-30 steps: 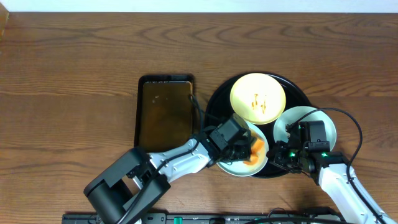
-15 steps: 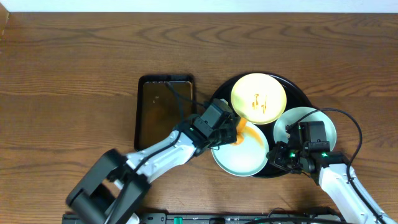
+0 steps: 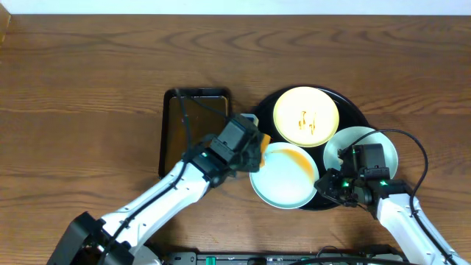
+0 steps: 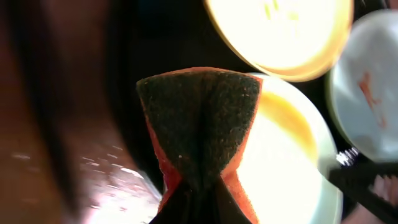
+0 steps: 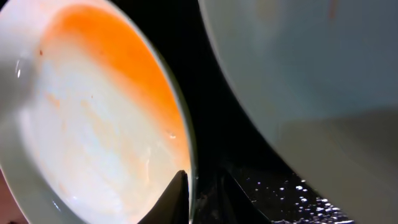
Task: Clean dirty plates on tray and stack at the side
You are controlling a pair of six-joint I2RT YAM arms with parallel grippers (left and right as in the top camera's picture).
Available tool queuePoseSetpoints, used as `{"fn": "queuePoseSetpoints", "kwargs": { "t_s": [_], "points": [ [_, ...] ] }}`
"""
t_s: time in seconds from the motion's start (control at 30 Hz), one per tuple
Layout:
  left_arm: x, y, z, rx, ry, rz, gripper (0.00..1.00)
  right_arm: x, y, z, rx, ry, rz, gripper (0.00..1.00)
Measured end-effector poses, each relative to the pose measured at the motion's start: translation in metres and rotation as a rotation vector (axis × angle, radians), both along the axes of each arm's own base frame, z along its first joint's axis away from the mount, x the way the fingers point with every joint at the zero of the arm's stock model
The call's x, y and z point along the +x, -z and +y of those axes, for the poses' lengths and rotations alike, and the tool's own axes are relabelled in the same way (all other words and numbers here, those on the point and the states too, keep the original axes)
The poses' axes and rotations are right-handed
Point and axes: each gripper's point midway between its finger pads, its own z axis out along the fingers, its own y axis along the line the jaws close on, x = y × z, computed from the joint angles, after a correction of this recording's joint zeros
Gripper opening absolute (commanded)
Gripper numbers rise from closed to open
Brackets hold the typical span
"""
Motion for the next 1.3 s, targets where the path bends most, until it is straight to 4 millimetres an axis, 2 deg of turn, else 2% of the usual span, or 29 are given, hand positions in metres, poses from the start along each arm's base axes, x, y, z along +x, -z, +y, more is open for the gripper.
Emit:
{"fn": "queuePoseSetpoints", "kwargs": {
  "t_s": [0.1,0.17,0.23,0.37,0.47,0.63,0.87,1.17,1.3],
  "points": [
    [0.016,-0.002,0.021,0.029,-0.057,-0.027,0.08,-0.002,0.000,0.005,0.002,-0.024,-0.003,0.14],
    [0.029,0.000,0.043,0.064,-0.118,-0.039,0.07,-0.002,0.000,0.007,0.000,-0.034,-0.005,0.10],
    [0.037,0.002,0.064,0.102,-0.176,-0.040,0.08,-0.003,0.000,0.008,0.000,-0.040,-0.006,0.02],
    [0.050,0.006,0.099,0.151,-0.280,-0.035,0.08,-0.002,0.000,0.008,-0.005,-0.040,-0.011,0.01],
    [0.051,0.008,0.113,0.173,-0.314,-0.018,0.08,0.001,-0.001,0.008,-0.007,-0.039,-0.021,0.01],
    [0.049,0.010,0.117,0.186,-0.322,-0.007,0.08,0.012,-0.004,0.008,-0.012,-0.035,-0.070,0.01],
    [0.048,0.011,0.118,0.188,-0.322,-0.005,0.08,0.014,-0.011,0.000,-0.062,-0.021,-0.060,0.01],
    [0.048,0.011,0.118,0.189,-0.320,-0.004,0.08,0.057,-0.077,-0.023,-0.244,-0.031,-0.189,0.01],
    [0.048,0.011,0.118,0.190,-0.320,-0.004,0.08,0.074,-0.100,-0.035,-0.329,-0.029,-0.259,0.01]
  ]
}}
